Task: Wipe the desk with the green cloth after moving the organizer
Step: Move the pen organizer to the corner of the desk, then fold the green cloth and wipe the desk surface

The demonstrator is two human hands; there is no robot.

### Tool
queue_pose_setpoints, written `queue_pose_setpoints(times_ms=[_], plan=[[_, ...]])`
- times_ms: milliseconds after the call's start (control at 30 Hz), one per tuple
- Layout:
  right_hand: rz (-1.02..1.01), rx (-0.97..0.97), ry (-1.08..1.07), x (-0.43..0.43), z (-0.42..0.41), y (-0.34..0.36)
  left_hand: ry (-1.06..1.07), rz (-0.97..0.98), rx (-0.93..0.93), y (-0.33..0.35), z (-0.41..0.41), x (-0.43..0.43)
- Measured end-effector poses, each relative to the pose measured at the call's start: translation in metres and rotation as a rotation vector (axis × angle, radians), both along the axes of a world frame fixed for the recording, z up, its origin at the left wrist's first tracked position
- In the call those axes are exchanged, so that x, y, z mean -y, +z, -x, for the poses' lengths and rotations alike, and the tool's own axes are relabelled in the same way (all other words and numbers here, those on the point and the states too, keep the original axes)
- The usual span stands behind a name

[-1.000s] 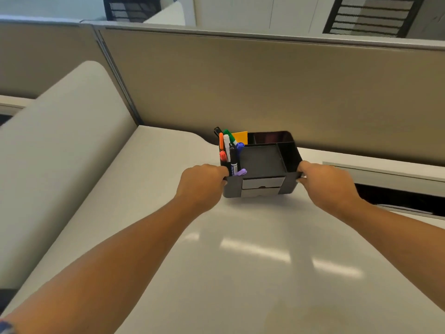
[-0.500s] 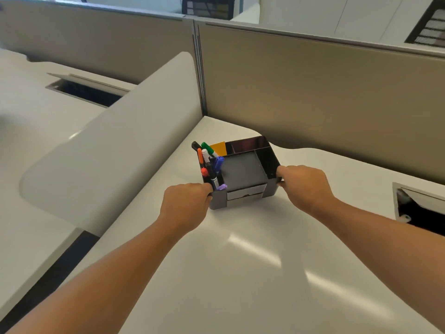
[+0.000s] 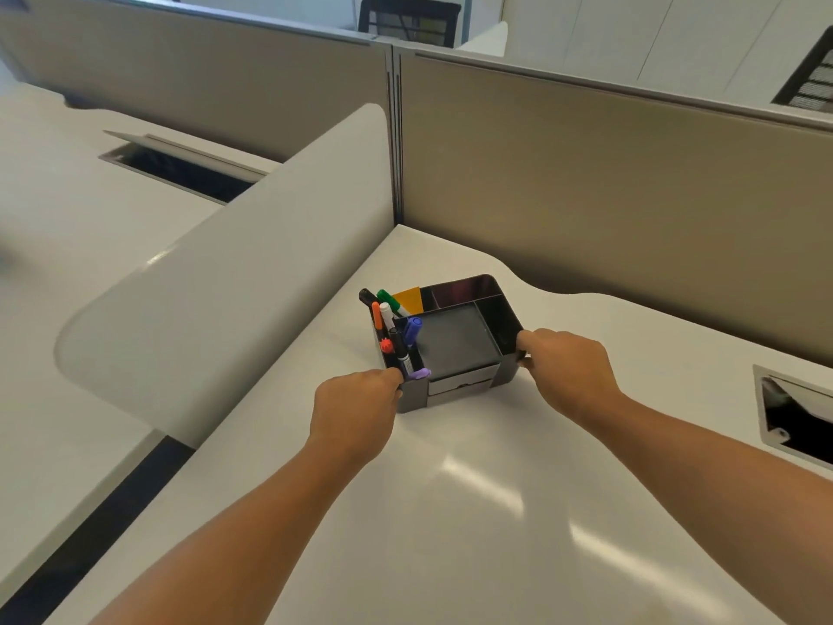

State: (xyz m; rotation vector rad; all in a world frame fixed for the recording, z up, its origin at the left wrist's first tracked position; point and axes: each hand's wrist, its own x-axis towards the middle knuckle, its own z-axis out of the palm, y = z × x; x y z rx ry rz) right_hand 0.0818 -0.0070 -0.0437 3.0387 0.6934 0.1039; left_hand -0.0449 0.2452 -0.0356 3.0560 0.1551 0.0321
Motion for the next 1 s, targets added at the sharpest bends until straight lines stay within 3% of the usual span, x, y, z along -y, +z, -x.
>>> queue_pose_setpoints(times_ms=[100, 233, 467, 600, 767, 1000], plan=[[-0.075, -0.031, -0.049, 0.0, 0.003, -0.003, 0.036, 0.064, 0.045, 0.0, 0.004, 0.003], [-0.346, -0.129, -0.191, 0.006, 0.044, 0.003, 0.109, 0.272, 0.188, -0.002, 0.035, 0.015], [-0.532, -0.339, -0.388, 0.096, 0.209, -0.004, 0.027, 0.454, 0.116, -0.036, 0.131, 0.073], [-0.592, -0.391, -0.64, 0.17, 0.296, -0.004, -0.094, 0.51, 0.007, -0.047, 0.164, 0.115], [-0.767, -0.302, -1.087, 0.274, 0.344, 0.002, -0.325, 0.546, -0.035, -0.034, 0.164, 0.191], [-1.382, -0.205, -1.57, 0.403, 0.35, 0.011, -0.555, 0.593, -0.131, -0.004, 0.162, 0.32]])
